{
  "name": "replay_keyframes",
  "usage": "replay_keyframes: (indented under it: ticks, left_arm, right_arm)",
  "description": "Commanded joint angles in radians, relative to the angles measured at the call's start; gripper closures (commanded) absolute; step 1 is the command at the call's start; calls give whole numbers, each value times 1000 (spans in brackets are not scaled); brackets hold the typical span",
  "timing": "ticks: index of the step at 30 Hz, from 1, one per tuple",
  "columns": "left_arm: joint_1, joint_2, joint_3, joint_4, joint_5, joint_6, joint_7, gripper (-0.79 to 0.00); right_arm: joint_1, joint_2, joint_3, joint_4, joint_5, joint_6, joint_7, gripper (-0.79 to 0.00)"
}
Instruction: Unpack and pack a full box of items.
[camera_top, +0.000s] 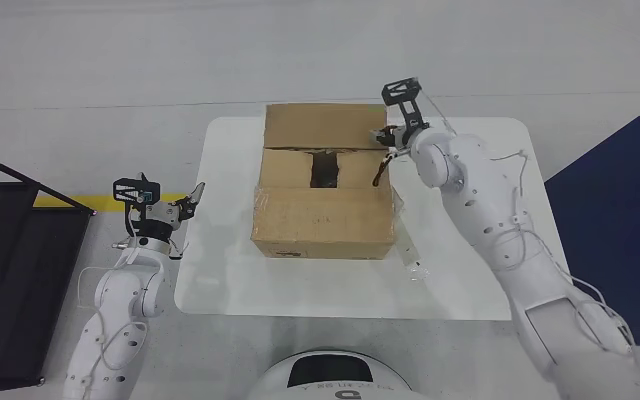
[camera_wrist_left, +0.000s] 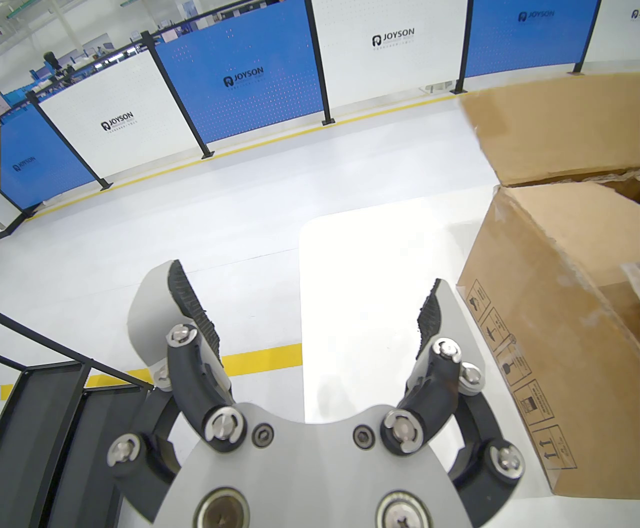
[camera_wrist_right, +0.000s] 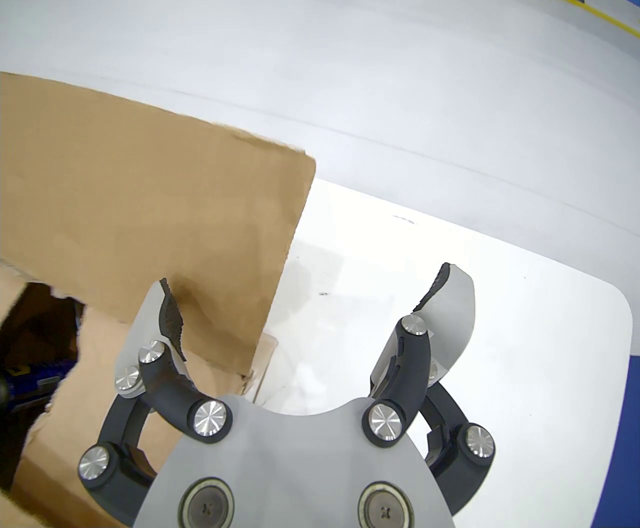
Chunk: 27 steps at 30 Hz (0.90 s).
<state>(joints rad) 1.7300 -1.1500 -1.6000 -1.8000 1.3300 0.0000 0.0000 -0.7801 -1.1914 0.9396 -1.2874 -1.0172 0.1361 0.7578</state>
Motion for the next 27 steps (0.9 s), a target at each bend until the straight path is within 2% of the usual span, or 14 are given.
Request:
replay_keyframes:
  ticks: [1, 4, 7, 13, 17, 21, 27]
  left_arm:
    - [0, 0, 0, 0, 0, 0, 0, -785]
    - [0, 0, 0, 0, 0, 0, 0, -785]
    - [0, 0, 0, 0, 0, 0, 0, -785]
    - [0, 0, 0, 0, 0, 0, 0, -785]
    - [0, 0, 0, 0, 0, 0, 0, -785]
    - [0, 0, 0, 0, 0, 0, 0, -785]
    - [0, 0, 0, 0, 0, 0, 0, -785]
  right_arm:
    - [16, -8, -6, 32, 14, -2, -14, -785]
    - [3, -5, 26, 19, 51, -35, -53, -785]
    - [-71, 19, 120, -74, 96, -108, -83, -785]
    - [-368, 91, 420, -345, 231, -416, -108, -785]
    - [-504, 120, 564, -387, 294, -608, -107, -785]
    - [-559, 131, 604, -368, 258, -691, -132, -785]
    - [-563, 132, 607, -362, 252, -699, -139, -785]
